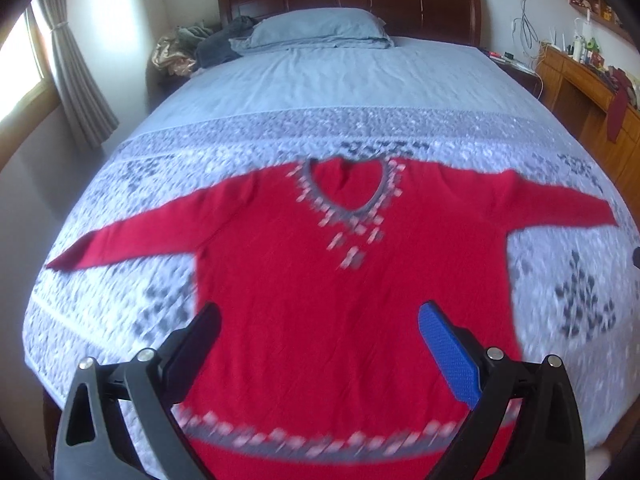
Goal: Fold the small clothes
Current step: 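Move both tools toward the sweater's sleeve and shoulder area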
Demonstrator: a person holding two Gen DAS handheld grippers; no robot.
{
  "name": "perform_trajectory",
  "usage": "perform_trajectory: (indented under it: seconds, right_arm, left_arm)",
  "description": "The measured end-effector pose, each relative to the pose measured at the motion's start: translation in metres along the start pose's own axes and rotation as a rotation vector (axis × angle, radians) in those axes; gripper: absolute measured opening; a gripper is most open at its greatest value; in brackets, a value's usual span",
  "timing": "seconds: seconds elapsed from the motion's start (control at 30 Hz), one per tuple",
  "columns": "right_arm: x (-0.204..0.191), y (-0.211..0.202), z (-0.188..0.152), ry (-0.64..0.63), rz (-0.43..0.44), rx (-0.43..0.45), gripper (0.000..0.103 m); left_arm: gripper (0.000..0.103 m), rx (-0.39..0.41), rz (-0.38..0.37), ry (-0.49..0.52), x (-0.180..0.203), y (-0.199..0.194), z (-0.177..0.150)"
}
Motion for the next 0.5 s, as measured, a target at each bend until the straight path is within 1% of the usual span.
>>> perform_trajectory:
  seconds: [0.03,0.07,0.1,0.2,0.23,0.3,0.37,0.4,0.5]
  right_arm:
    - [0.026,0.013,0.016,0.021,-0.008,-0.007,0.1]
    - [0.046,0.023,0.027,0.042,-0.006,-0.012,0.1]
    - [0.075,0.038,0.041,0.075,0.003,-0.021,0.1]
    - [0.127,0.073,0.065,0.137,0.035,-0.066,0.1]
    - [0.148,0.089,0.073,0.152,0.047,-0.091,0.1]
    - [0.175,0.113,0.082,0.173,0.064,-0.132,0.1]
    - [0.207,0.14,0.091,0.197,0.069,-0.172,0.1]
    - [0.22,0.152,0.094,0.216,0.068,-0.184,0.1]
    - [0.254,0.18,0.098,0.289,0.112,-0.211,0.1]
  left_arm:
    - [0.099,0.002,-0.007,-0.003,0.014,0.007,0.012]
    - [0.099,-0.002,-0.016,-0.003,0.033,0.016,0.027]
    - [0.099,-0.006,-0.031,-0.003,0.051,0.024,0.04]
    - [0.099,-0.012,-0.066,0.015,0.112,0.046,0.074]
    - [0.099,-0.015,-0.072,0.022,0.128,0.051,0.08]
    - [0.099,-0.027,-0.107,0.047,0.17,0.065,0.097]
    - [0.099,-0.042,-0.126,0.071,0.211,0.079,0.11]
    - [0.099,-0.047,-0.128,0.08,0.226,0.084,0.114]
    - [0.099,-0.051,-0.144,0.104,0.266,0.095,0.123]
Point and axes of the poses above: each gripper's, at about its wrist camera, not at the fingertips, and y roughly the way its jaws point, x to its right, z to its top, the point moved 1 cm from there along y, roughly the way its jaws point, and after that the axes turned 12 degrees about z, right-handed, at the moved point
